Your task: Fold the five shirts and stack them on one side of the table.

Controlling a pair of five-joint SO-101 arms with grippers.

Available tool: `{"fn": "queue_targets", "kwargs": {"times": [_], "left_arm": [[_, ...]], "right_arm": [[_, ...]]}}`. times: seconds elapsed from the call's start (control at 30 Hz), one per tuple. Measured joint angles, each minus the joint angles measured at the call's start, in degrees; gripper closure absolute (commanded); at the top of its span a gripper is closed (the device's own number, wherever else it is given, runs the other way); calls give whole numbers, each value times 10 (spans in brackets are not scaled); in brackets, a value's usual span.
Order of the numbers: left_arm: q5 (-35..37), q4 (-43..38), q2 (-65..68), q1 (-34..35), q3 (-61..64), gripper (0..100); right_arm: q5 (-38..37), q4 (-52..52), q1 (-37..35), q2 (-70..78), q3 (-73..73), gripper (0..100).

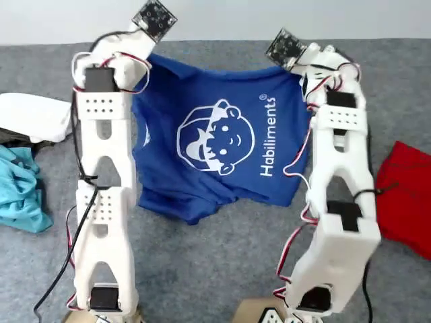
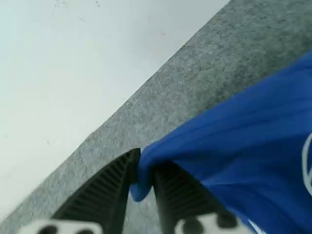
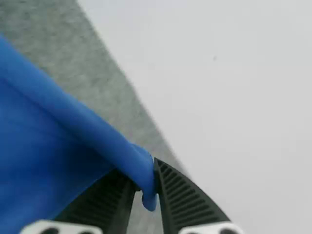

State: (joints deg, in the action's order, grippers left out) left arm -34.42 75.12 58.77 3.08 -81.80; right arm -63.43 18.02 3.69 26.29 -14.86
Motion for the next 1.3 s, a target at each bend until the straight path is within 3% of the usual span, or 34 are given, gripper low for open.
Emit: {"fn": "queue_targets", "kwargs": {"times": [0.2,0.37,0.57,0.77,1.3], "left_arm": [[25,-91,30,3,0,998],[61,-117,30,3,0,995],[70,-107,33,3,-18,905],[98,-70,33,3,-51,891],[89,-63,67,3,-92,895]], "right_arm": [[-4,-142,-3,55,0,988],[-4,-169,-3,56,0,987],[-4,-169,-3,56,0,813],[-4,-169,3,47,0,805],[-4,-169,3,16,0,808]]}}
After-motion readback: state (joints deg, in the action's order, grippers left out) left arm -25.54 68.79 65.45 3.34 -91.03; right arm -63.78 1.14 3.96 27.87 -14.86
